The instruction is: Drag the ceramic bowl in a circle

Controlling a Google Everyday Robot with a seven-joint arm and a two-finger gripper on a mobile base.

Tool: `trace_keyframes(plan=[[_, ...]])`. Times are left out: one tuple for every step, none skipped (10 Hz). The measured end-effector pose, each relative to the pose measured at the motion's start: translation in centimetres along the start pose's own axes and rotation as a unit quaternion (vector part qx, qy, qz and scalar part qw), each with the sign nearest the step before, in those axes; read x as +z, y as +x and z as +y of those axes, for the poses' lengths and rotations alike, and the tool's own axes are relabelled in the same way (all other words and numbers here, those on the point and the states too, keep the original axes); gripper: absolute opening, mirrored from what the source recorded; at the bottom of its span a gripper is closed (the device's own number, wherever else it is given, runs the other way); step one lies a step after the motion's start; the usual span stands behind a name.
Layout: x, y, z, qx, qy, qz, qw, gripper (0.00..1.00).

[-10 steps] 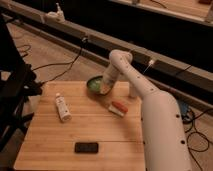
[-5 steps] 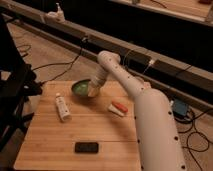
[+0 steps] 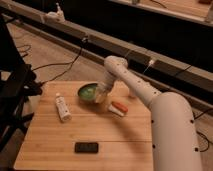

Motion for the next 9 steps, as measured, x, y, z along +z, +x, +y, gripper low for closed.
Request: trace_keyframes(plan=[[-0.7,1.5,0.2,0.016,0.006,0.006,0.9998,0.00],[-1.7,3.0,0.0,0.034,0.016,0.013,0.9992,0.00],[-2.2,3.7,-0.4,0.040,0.021,0.017,0.9988,0.00],[-2.5,4.0,-1.2,0.045,0.025,0.022,0.9984,0.00],[-2.7,3.6,-2.7,0.042,0.034,0.023,0.9982,0.00],[-2.6,2.9,-3.8,0.034,0.037,0.024,0.9984,0.00],[-2.3,1.7,-4.8,0.020,0.038,0.023,0.9988,0.00],[-1.7,0.2,-5.8,0.004,0.036,0.021,0.9991,0.00],[-1.0,-1.4,-6.3,-0.012,0.032,0.016,0.9993,0.00]])
